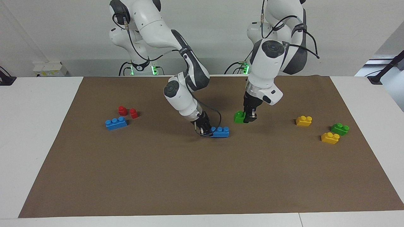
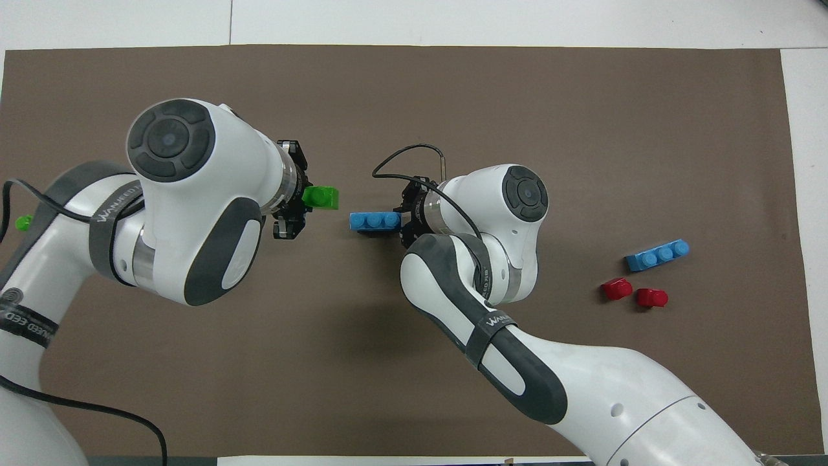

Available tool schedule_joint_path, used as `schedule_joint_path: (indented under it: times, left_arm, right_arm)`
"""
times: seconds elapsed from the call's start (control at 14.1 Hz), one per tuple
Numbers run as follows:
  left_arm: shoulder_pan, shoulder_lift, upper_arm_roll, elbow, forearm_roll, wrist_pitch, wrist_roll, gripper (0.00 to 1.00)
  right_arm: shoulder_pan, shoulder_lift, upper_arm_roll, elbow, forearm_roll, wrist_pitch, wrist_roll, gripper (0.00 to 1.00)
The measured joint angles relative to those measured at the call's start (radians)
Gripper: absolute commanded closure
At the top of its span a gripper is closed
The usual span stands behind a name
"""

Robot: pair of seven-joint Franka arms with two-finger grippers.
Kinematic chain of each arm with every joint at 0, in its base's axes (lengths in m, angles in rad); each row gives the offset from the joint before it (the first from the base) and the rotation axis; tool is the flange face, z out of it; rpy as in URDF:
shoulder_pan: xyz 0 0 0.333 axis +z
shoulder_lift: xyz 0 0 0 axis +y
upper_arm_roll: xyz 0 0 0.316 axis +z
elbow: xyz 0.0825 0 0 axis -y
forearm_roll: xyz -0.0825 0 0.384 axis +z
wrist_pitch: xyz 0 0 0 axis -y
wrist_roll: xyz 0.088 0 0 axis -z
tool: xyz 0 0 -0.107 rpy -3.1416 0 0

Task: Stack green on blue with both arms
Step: 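Carry the green brick with the left gripper while the right gripper carries blue, then press the green brick onto the blue brick between both grippers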

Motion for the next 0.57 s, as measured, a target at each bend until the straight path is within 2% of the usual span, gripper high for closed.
schedule_joint_path:
  times: [0.57]
  left_arm:
    - [-0.108,0.007,0.0,-0.123,0.0,0.164,-0.146,1.0]
  right_arm:
    - [0.004,0.001,0.002,-0.023,0.0,0.036,0.0,1.0]
